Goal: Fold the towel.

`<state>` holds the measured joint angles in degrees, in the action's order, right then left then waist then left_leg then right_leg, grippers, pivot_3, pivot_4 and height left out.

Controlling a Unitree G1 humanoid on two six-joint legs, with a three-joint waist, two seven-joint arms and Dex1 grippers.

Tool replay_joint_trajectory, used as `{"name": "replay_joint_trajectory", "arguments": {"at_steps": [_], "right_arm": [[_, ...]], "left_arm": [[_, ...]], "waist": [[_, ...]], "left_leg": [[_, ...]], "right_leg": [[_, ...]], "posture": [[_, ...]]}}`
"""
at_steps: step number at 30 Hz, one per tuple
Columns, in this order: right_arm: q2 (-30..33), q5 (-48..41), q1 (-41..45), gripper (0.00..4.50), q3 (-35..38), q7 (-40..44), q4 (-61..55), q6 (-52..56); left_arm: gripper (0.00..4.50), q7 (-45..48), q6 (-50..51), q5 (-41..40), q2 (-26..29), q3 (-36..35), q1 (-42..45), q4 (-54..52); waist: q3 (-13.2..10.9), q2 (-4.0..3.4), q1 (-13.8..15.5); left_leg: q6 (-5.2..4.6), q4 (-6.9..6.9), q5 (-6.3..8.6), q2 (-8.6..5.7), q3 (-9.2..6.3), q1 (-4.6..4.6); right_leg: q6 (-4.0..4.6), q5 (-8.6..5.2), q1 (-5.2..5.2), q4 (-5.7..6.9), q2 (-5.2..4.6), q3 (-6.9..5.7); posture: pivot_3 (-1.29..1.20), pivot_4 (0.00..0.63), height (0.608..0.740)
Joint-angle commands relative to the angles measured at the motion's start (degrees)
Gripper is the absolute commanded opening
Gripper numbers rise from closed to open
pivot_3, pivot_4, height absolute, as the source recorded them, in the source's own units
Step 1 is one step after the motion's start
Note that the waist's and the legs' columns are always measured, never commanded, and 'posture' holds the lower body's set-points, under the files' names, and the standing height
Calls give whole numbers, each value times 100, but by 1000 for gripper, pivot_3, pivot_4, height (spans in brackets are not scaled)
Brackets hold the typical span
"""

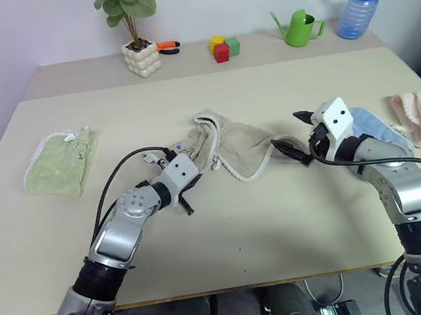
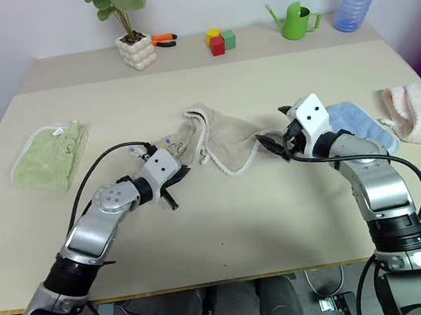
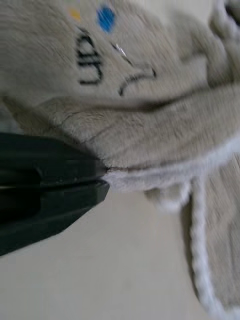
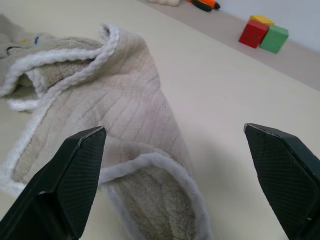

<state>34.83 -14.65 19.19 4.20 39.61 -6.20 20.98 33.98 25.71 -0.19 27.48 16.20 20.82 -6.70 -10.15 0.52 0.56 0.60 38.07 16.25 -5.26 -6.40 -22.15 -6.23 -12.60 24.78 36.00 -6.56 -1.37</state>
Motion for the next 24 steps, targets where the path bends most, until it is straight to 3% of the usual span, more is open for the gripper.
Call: {"name": "replay_joint_trajectory", "arguments": {"at_steps": [1, 8, 18, 24], "right_arm": [[126, -52, 29, 4500, -154, 206, -554, 85], [211, 57, -445, 4500, -984, 465, -1763, 416], [-234, 1428, -375, 4500, -2211, -466, -1683, 827], [-2, 2627, -326, 4500, -2580, -955, -1201, 367]], "left_arm": [[28, -285, -42, -14, -39, -468, -22, -200], [28, -551, -42, -651, -110, -1756, -10, -668], [28, -210, -253, -748, 81, -1794, -185, -615], [28, -202, -411, -682, 42, -1680, -202, -481]], "waist": [[0, 0, -2], [0, 1, 16], [1, 2, 20], [1, 2, 13]], "left_leg": [[0, 0, 0, 0, 0, 0], [1, 1, 0, 0, -4, -4], [6, 3, -3, -3, -3, -3], [6, 3, -3, -2, -2, -3]], "right_leg": [[0, 0, 0, 0, 0, 0], [-1, 0, 1, -2, -2, -2], [-1, 0, 1, -1, -4, -2], [-1, 0, 1, 0, -2, -2]], "posture": [[0, 150, 732], [0, 150, 732], [0, 150, 732], [0, 150, 732]]}}
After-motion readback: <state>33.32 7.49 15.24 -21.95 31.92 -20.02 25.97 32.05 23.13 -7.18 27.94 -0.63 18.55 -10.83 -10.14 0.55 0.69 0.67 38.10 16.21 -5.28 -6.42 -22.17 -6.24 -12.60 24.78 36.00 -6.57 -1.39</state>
